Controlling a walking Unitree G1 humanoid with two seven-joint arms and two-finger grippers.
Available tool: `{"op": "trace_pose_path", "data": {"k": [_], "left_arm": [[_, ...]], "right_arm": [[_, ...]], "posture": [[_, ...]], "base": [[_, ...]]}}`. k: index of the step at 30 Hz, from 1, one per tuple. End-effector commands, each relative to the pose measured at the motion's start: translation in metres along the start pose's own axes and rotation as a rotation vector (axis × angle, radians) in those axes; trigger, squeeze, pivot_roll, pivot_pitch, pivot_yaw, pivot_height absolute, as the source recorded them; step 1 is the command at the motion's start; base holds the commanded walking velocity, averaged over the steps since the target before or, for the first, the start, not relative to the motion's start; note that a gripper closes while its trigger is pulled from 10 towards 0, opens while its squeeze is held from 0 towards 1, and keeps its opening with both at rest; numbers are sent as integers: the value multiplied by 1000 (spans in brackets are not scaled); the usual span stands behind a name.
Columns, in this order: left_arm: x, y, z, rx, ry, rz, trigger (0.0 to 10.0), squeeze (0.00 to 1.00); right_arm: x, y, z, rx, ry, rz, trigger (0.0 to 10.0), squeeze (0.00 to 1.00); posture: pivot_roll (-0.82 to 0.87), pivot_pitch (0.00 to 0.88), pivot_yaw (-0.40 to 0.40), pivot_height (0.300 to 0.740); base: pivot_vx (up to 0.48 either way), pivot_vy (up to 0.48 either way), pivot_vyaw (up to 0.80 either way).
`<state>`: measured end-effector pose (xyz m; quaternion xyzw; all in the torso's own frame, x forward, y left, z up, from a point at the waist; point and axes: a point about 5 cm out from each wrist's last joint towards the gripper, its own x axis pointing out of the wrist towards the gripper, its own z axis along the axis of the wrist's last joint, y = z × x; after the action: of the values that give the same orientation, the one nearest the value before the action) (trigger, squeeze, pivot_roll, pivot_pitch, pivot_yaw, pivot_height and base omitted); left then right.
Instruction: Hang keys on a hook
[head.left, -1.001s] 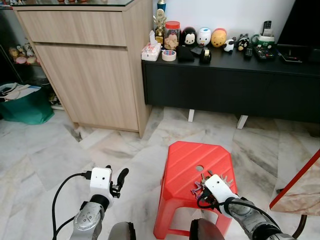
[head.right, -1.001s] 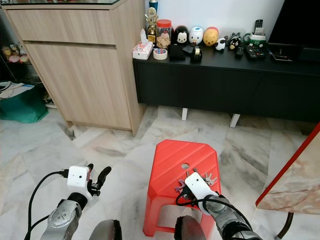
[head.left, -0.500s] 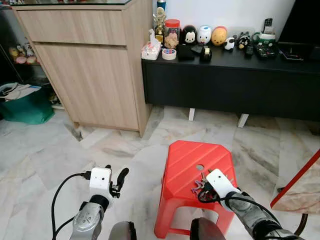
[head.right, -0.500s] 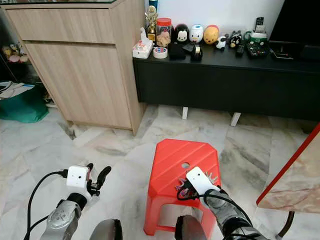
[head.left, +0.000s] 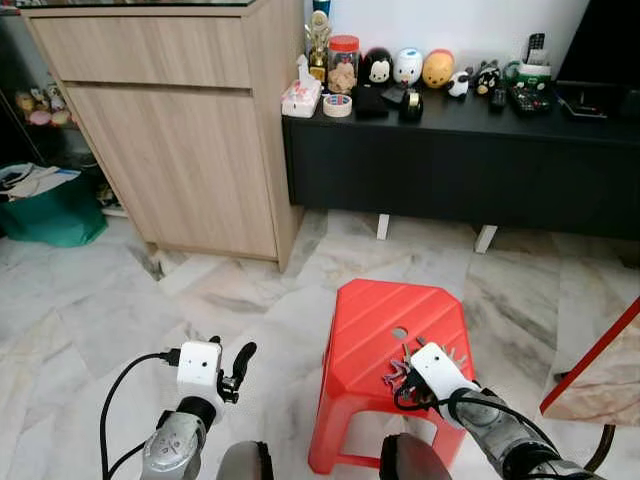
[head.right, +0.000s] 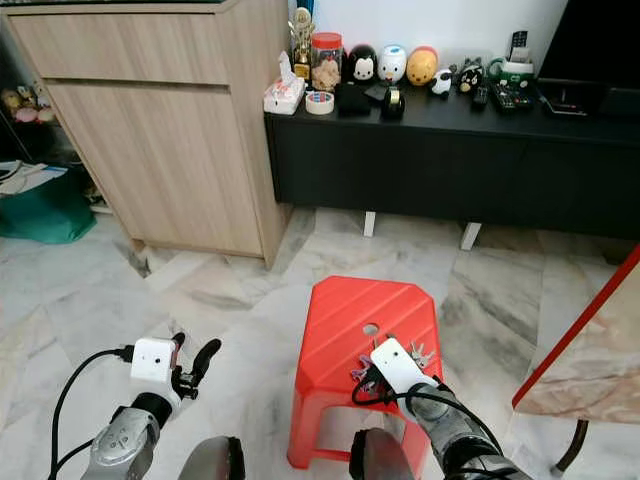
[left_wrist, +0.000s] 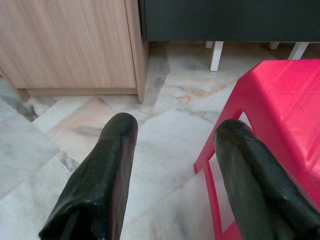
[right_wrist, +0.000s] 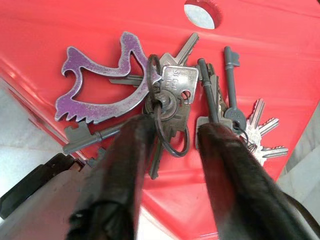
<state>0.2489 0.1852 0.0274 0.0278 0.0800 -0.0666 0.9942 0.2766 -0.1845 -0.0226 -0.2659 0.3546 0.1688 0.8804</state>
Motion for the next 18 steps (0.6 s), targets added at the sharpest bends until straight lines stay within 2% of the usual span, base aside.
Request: {"op": "trace_pose_path", "data": {"k": [1,18], "left_arm": [[-3,-1,-2,13,16,-9,10000,0],[-6,0,-4,13,30,-2,10000,0]], "right_arm": [[0,2,-5,-18,21,2,0,0],[0,4,-5,-25,26,7,0,0]], "posture": [[72,72,-5,597],[74,81,-6,597]], "base": [[0,0,0],[0,0,0]]}}
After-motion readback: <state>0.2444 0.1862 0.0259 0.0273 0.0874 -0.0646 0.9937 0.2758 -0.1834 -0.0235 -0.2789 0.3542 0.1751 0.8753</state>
